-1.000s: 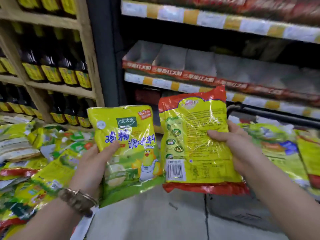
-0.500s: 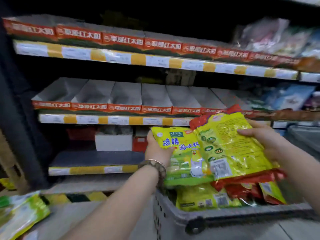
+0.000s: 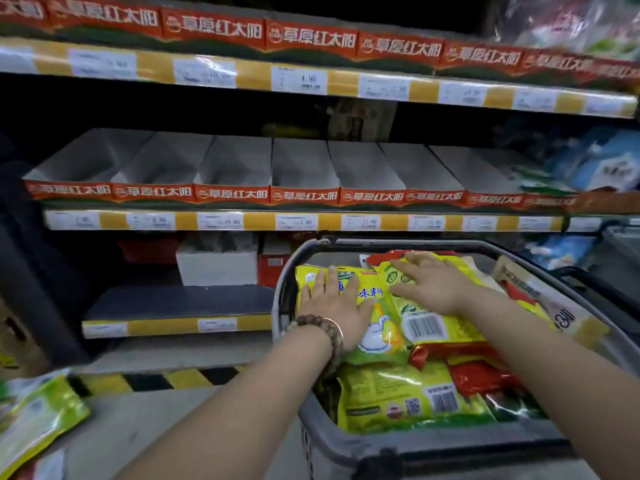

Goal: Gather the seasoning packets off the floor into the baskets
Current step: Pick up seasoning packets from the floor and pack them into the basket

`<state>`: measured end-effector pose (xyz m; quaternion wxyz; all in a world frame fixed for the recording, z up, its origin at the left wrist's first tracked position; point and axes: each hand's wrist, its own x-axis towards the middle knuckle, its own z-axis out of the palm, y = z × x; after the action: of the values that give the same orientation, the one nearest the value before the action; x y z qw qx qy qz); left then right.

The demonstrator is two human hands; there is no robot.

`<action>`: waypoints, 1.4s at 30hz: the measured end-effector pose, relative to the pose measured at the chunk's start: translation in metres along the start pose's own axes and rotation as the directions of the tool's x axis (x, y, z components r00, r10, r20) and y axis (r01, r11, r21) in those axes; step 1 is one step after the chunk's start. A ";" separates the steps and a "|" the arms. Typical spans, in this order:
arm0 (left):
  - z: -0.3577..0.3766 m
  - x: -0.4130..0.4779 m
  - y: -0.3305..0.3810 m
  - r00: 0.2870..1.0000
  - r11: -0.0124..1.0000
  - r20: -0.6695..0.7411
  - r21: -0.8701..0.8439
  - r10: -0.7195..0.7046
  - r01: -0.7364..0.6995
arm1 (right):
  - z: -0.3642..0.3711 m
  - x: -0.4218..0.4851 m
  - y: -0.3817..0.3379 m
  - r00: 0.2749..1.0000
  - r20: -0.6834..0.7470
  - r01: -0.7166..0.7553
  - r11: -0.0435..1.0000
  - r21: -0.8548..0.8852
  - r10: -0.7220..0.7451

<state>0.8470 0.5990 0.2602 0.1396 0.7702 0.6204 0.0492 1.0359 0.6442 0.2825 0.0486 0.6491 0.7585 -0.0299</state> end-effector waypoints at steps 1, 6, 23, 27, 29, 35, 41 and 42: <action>0.003 -0.001 0.000 1.000 1.000 -0.008 0.017 -0.007 0.007 | -0.001 0.001 0.001 1.000 0.007 0.008 1.000 0.010 -0.008; 0.007 -0.006 0.001 1.000 0.999 -0.008 0.054 0.002 -0.001 | 0.004 -0.004 0.001 1.000 -0.002 0.023 0.999 -0.039 -0.023; -0.052 -0.102 -0.114 0.972 0.946 -0.228 -0.323 -0.050 -0.028 | -0.039 -0.074 -0.166 0.944 -0.135 0.326 0.917 0.230 -0.302; -0.039 -0.158 -0.195 0.925 0.888 -0.239 -0.425 -0.296 0.174 | -0.023 -0.075 -0.261 0.882 -0.017 0.467 0.872 0.149 -0.470; -0.026 -0.188 -0.238 0.879 0.833 -0.220 -0.476 -0.423 0.282 | -0.003 -0.072 -0.305 0.860 0.031 0.503 0.856 0.120 -0.510; 0.032 -0.268 -0.350 0.676 0.617 -0.120 -0.548 -0.727 0.565 | 0.067 -0.065 -0.416 0.824 0.150 0.522 0.835 0.172 -0.546; 0.101 -0.331 -0.403 0.470 0.397 0.001 -0.533 -0.883 0.747 | 0.137 -0.066 -0.502 0.769 0.305 0.526 0.827 0.199 -0.562; 0.112 -0.336 -0.409 0.456 0.375 0.024 -0.531 -0.890 0.760 | 0.148 -0.066 -0.512 0.766 0.328 0.504 0.833 0.227 -0.553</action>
<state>0.4138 0.3345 0.0724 0.2420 0.2773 0.9027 0.2231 0.5450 0.4839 0.1335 0.1432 0.3921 0.8829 -0.2150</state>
